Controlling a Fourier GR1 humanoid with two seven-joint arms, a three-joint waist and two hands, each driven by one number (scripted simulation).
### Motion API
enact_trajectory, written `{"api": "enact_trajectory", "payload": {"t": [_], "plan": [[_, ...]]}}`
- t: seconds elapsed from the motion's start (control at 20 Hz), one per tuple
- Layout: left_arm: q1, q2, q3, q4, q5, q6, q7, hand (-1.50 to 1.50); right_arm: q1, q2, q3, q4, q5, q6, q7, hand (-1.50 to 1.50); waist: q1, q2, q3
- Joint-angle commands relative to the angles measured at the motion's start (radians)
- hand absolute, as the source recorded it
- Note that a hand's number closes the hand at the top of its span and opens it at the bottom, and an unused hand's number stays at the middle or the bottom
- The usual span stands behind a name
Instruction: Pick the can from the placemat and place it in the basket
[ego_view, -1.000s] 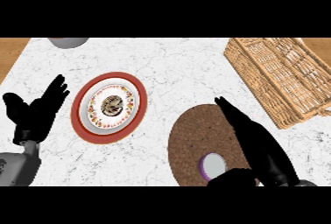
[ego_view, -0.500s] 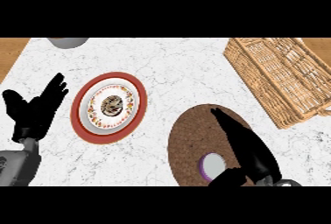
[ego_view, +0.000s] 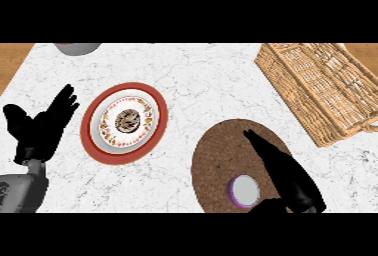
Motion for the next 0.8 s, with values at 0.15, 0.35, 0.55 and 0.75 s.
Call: {"api": "enact_trajectory", "payload": {"t": [0.15,0.35,0.55,0.75], "plan": [[-0.038,-0.047,0.024,0.028,-0.051,-0.003,0.025,0.00,0.037,0.060,0.025,-0.039,0.045,0.049,-0.029,-1.50,-0.001,0.000,0.000],[-0.048,-0.052,0.060,0.026,-0.049,-0.030,0.016,0.00,0.060,0.068,0.012,0.007,0.106,0.033,-0.082,-1.50,-0.001,0.000,0.000],[0.034,-0.035,0.078,-0.038,-0.052,-0.062,0.005,0.00,0.122,0.037,0.020,-0.037,0.146,0.051,-0.067,-1.50,0.000,-0.001,0.000],[-0.024,-0.076,0.074,0.022,-0.094,-0.050,0.001,0.00,0.054,0.124,0.031,0.050,0.202,0.058,-0.046,-1.50,0.000,0.000,0.000]]}}
